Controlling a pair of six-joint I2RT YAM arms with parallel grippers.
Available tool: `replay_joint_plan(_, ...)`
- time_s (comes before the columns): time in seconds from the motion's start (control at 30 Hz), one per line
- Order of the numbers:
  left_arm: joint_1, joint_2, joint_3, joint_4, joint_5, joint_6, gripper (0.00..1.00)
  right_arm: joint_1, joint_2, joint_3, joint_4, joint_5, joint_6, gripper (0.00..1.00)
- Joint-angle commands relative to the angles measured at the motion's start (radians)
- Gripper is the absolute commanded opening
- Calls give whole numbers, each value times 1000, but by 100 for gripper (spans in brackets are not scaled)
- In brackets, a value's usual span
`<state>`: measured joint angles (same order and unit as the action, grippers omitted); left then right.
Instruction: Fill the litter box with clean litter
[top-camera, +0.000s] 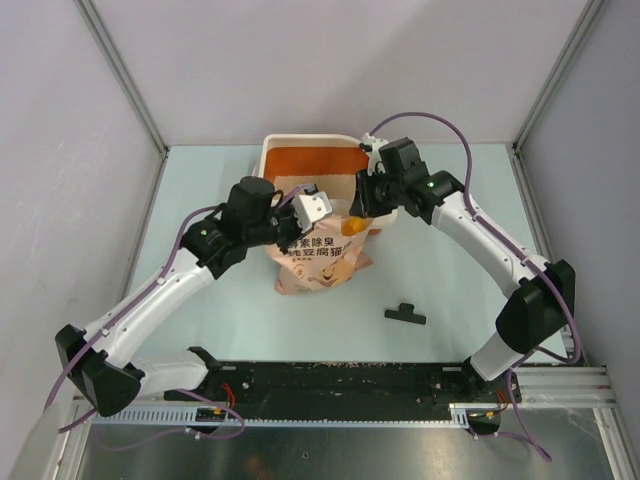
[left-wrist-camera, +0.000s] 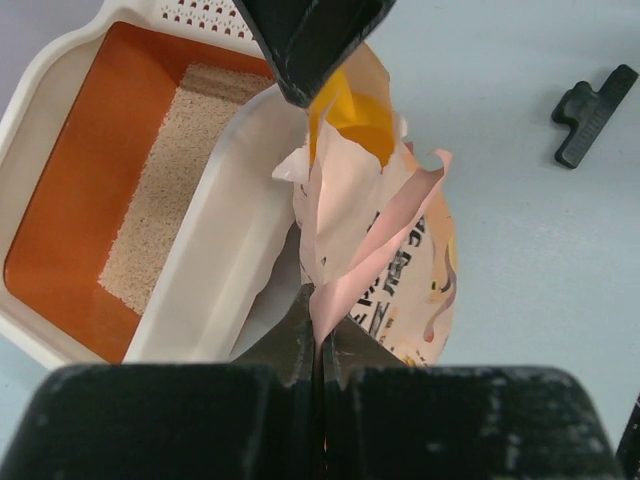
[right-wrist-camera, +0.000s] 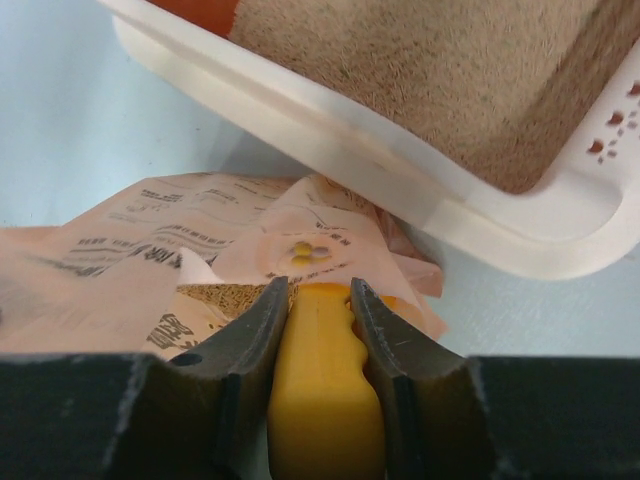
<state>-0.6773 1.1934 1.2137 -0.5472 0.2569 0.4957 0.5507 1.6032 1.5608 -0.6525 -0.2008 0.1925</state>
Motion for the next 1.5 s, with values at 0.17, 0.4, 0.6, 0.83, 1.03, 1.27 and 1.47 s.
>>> replay_joint_plan(0.17,-4,15,105,92,117,-72,0,29,37,-125,80,196,85,0)
replay_joint_plan(0.4,-4,93,187,110,113,-91,0,48,92,-149,109,130,183,0)
replay_joint_plan(0.6,-4,109,181,113,119,-101,0,48,124,-176,155,-32,268,0)
replay_joint_plan(0.83,-5,75,139,112,68,-88,0,-26,43,-343,511,-311,423,0)
replay_joint_plan(1.03,-4,49,95,102,39,-54,0,-154,38,-389,735,-538,574,0)
replay_joint_plan(1.27,-4,40,84,63,5,13,0,-306,55,-389,863,-808,763,0)
replay_joint_plan(1.47,-5,6,83,49,12,43,0,-434,-9,-389,665,-878,674,0)
